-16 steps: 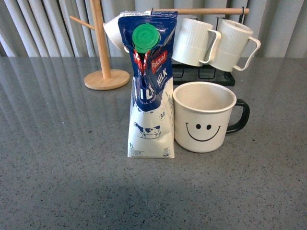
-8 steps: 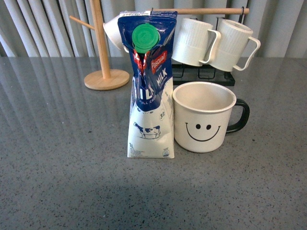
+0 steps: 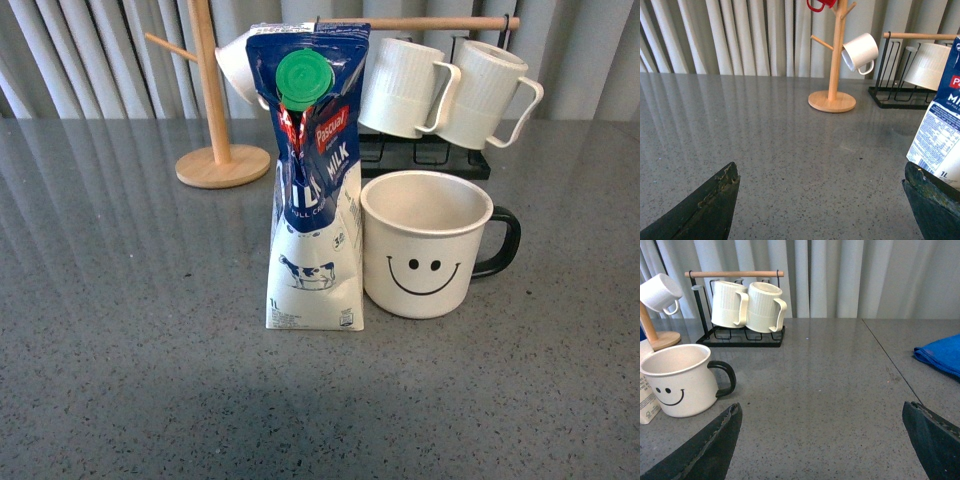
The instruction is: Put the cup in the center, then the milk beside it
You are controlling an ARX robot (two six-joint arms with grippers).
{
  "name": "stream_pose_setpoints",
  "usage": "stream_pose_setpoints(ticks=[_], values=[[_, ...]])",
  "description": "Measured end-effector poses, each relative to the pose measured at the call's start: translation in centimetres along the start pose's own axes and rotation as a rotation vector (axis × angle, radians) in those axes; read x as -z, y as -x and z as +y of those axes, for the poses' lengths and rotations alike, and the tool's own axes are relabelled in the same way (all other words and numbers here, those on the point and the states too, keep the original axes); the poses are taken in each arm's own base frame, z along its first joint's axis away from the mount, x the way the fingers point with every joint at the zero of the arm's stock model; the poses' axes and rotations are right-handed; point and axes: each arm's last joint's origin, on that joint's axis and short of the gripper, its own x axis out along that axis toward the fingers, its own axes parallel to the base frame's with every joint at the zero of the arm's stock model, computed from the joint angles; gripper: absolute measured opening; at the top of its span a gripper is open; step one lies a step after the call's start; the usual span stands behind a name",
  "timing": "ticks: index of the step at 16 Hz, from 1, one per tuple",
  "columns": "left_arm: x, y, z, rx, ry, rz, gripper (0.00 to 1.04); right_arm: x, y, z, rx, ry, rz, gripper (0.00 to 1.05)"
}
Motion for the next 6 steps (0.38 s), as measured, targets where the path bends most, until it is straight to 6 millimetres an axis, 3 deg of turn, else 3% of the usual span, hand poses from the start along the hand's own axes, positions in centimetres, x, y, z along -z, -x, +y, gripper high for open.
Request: stream_pose_setpoints(ticks=[6], values=[[0.00,0.00,0.00,0.000,0.000,0.000,0.98,0.00,0.00,0.00,0.000,0.000,0.000,0.98]])
